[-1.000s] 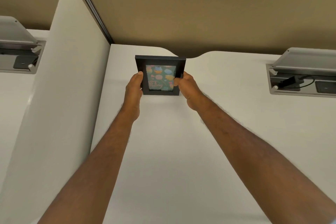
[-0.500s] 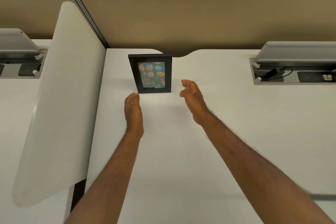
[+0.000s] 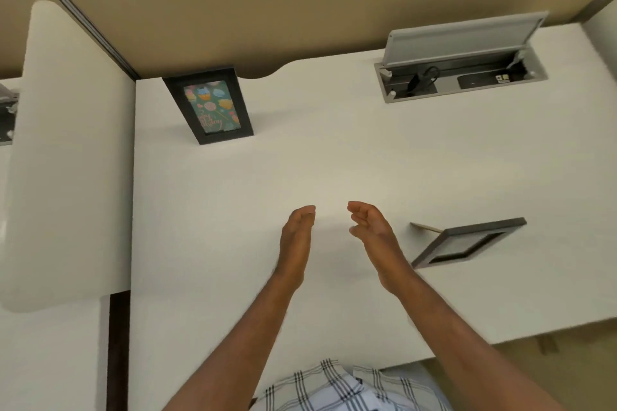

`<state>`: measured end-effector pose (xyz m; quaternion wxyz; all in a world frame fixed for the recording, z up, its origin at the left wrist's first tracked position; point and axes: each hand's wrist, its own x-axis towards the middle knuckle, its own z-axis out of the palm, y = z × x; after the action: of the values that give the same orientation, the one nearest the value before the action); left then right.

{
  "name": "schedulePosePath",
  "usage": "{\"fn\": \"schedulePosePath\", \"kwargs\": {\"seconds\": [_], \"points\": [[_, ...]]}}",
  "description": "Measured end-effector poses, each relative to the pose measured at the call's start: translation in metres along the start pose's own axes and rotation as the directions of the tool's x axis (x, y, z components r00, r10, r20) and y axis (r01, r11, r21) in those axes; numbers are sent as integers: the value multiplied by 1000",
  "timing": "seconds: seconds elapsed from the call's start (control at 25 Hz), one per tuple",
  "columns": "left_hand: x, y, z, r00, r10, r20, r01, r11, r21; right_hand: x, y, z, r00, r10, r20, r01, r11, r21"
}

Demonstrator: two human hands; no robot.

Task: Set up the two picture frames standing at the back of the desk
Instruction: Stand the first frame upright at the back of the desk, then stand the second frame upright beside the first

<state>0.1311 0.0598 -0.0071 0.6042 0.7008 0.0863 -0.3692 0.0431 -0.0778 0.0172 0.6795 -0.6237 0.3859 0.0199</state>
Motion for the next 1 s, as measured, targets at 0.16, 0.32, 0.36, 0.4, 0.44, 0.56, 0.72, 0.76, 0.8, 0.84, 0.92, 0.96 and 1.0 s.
{"fn": "schedulePosePath", "kwargs": {"seconds": [0.16,0.32,0.36,0.4,0.44,0.56,0.72,0.76,0.8,0.84,0.92,0.96,1.0], "points": [[-30,-23,58,990,-28,141,17,997,79,-57,48,-56,996,80,-49,-79,997,18],[-48,-41,113,977,-51,205,19,988,156,-92,89,-120,978,147,-146,-148,989,5],[-50,-44,124,975,-54,218,18,986,166,-96,96,-134,967,170,-188,-171,985,11],[-52,-46,133,971,-57,233,17,985,173,-97,102,-147,951,200,-237,-199,980,27],[-54,-47,144,966,-59,252,14,984,178,-97,105,-163,930,226,-289,-220,974,54],[-61,-46,173,959,-56,278,8,986,169,-88,100,-208,885,235,-401,-197,971,134],[-65,-47,197,969,-39,242,13,994,110,-58,77,-247,914,186,-361,-158,982,104],[-65,-48,200,971,-32,239,9,995,95,-49,70,-252,934,179,-310,-158,983,92],[-64,-49,202,971,-27,237,7,996,84,-41,64,-255,951,173,-255,-159,985,71],[-62,-50,205,971,-28,236,10,997,77,-33,58,-257,964,164,-207,-159,986,39],[-57,-51,208,969,-51,242,33,996,78,-21,53,-258,977,147,-155,-150,989,-4],[-54,-51,209,968,-64,244,45,996,80,-17,51,-257,979,143,-145,-145,989,-3],[-51,-51,210,967,-71,245,53,996,78,-15,50,-256,980,142,-136,-142,990,11]]}}
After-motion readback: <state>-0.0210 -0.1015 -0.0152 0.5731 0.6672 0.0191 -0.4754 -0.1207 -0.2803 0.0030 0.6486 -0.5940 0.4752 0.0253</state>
